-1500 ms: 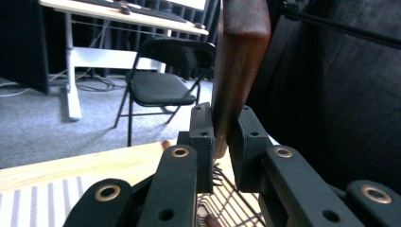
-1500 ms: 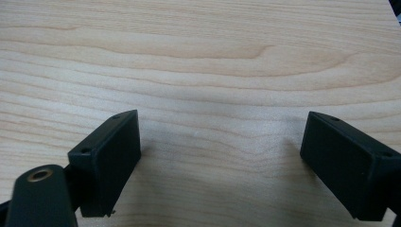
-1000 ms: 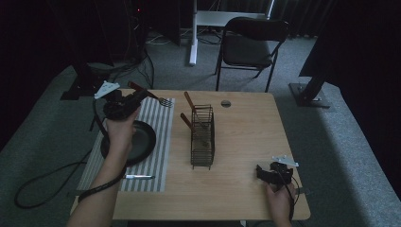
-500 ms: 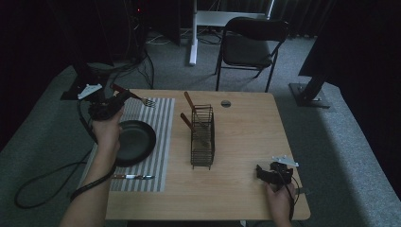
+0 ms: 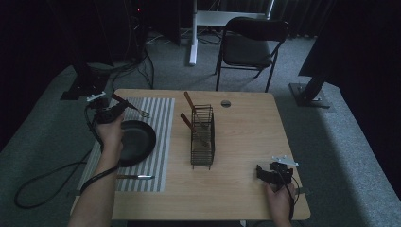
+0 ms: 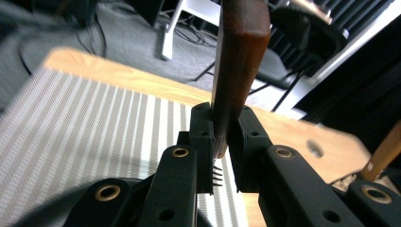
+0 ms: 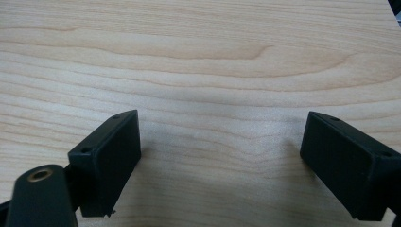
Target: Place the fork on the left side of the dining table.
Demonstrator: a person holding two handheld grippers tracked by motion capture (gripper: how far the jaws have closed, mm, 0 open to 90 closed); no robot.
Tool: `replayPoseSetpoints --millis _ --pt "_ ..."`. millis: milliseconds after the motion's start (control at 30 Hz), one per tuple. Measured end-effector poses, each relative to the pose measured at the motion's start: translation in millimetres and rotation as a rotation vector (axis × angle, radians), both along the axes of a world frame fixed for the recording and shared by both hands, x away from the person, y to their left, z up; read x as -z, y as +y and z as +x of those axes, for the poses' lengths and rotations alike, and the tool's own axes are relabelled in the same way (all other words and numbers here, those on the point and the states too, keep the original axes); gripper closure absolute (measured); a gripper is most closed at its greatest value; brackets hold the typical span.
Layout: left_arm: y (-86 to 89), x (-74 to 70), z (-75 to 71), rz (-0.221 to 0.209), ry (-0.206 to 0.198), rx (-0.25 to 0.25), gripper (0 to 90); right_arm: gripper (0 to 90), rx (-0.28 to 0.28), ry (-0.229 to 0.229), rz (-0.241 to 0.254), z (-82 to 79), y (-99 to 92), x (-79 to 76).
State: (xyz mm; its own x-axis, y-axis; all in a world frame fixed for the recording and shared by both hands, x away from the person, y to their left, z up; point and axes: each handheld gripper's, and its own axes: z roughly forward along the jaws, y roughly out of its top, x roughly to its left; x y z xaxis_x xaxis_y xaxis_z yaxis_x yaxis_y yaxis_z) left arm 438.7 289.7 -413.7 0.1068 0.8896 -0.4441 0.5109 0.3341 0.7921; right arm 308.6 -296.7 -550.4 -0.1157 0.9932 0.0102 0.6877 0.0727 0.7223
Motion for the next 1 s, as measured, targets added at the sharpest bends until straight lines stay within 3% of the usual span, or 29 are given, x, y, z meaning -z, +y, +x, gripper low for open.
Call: replayPoseSetpoints --millis 67,267,333,400,433,533,600,633,700,867,1000 --pt "5.8 6.4 4.9 -0.059 -0.012 0.003 80.5 12.7 0.0 0.0 0.0 0.0 0.0 0.0" --pt "4.8 19.5 20.3 -0.071 -0.012 0.016 80.5 12.7 0.0 0.001 0.0 0.0 0.0 -0.1" --pt "3.8 25.7 25.6 -0.065 0.007 0.008 80.6 12.7 -0.001 0.0 0.0 0.0 -0.1 0.0" --pt "4.3 39.0 32.1 -0.07 0.052 -0.021 80.6 12.7 -0.001 0.0 0.0 0.0 -0.1 0.0" --pt "4.3 39.0 32.1 -0.07 0.052 -0.021 80.6 12.7 -0.001 0.0 0.0 0.0 -0.1 0.0" --pt "7.7 52.7 36.1 -0.158 0.057 -0.042 80.6 12.7 0.0 0.0 0.0 0.0 0.0 0.0" --pt "7.1 57.6 38.8 -0.183 0.043 -0.031 80.5 12.7 0.0 0.0 0.0 0.0 0.0 0.0" --pt "6.6 59.3 40.7 -0.193 0.045 -0.031 80.5 12.7 0.0 0.0 0.0 0.0 0.0 0.0" --pt "5.9 62.5 45.2 -0.168 0.06 -0.02 80.5 12.7 0.0 0.0 0.0 0.1 0.0 0.0" --pt "11.8 69.1 51.7 -0.192 0.092 -0.034 80.5 12.7 0.0 0.0 0.0 0.0 0.0 0.0" --pt "14.9 75.7 52.4 -0.243 0.086 -0.037 80.5 12.7 0.0 0.0 0.0 0.0 0.0 0.0"
